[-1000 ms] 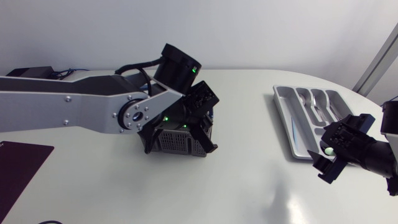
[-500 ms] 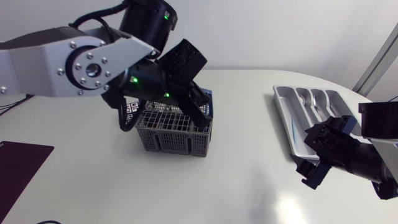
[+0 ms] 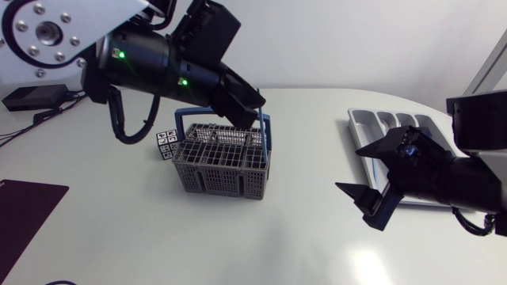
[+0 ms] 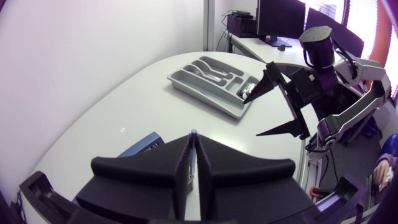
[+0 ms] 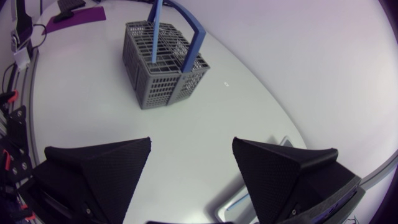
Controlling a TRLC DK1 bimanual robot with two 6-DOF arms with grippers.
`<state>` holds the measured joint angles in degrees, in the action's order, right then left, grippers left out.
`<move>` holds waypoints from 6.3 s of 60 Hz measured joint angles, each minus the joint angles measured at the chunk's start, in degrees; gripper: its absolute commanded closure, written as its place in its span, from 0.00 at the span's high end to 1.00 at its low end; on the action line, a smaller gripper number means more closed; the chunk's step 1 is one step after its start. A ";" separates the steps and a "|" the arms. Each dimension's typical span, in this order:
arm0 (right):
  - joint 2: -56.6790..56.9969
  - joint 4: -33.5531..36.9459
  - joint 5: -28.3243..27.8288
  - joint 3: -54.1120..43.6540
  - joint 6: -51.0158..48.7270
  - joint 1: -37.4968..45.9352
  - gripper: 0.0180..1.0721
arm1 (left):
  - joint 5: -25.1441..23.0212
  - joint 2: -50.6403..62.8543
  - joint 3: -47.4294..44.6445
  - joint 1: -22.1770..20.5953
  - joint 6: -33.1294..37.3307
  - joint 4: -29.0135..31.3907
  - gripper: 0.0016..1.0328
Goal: Transfer all utensils from the basket to the drawer tray.
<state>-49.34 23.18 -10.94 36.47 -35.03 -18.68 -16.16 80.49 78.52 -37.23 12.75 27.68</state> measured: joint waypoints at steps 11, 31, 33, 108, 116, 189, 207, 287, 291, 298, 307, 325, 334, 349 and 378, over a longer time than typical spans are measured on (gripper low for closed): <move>-3.23 1.14 -5.95 3.63 6.29 -4.22 0.90 | -8.70 0.20 1.84 3.41 -3.45 3.61 0.05; -13.14 1.03 -10.29 9.57 14.64 -11.10 0.86 | -19.54 5.68 2.75 4.83 -5.31 8.63 0.05; -14.10 1.03 -10.38 10.32 15.34 -11.65 0.83 | -20.09 6.21 2.75 4.83 -5.31 8.92 0.05; -21.94 2.80 -19.93 13.49 17.46 -11.23 0.05 | -25.88 8.39 4.79 6.49 -6.38 10.21 0.95; -21.88 4.24 -20.04 13.44 17.20 -10.27 0.05 | -26.05 8.28 6.19 8.04 -6.95 10.21 0.95; -44.63 6.21 -12.48 24.92 9.53 37.44 0.12 | -13.70 0.33 -6.38 33.79 4.02 10.56 0.95; -49.05 3.87 -8.83 25.57 12.13 37.92 0.48 | -12.39 0.33 -10.49 38.27 7.56 9.64 0.95; -44.50 -0.09 -1.64 23.87 21.14 -4.55 0.69 | 4.09 12.15 -19.34 29.48 11.30 -5.31 0.95; -44.92 -0.55 -1.60 24.04 21.16 -4.52 0.69 | 4.09 12.15 -19.39 28.83 11.30 -5.33 0.95; -45.90 -0.68 -1.36 24.57 21.16 -4.55 0.69 | 4.07 12.15 -19.67 28.52 11.28 -5.73 0.95; -46.75 -0.74 -0.96 25.62 21.16 -4.55 0.69 | 4.07 12.15 -19.78 28.52 11.28 -5.75 0.95; -47.87 -1.36 0.35 26.91 21.16 -4.87 0.69 | 4.09 12.13 -20.09 28.41 11.28 -5.73 0.95; -47.87 -1.90 0.96 26.91 21.16 -4.92 0.70 | 4.09 12.13 -20.09 28.30 11.28 -5.73 0.95; -45.16 -2.75 2.91 23.87 21.11 -4.17 0.86 | 4.04 8.61 -22.71 29.81 11.28 -5.75 0.95; -29.11 -5.44 6.95 13.92 18.03 -0.70 0.95 | 4.07 -13.05 -31.52 33.18 11.23 -7.06 0.96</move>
<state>-78.46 17.74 -3.99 50.39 -16.99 -19.38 -12.10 67.44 47.00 -4.05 23.99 20.62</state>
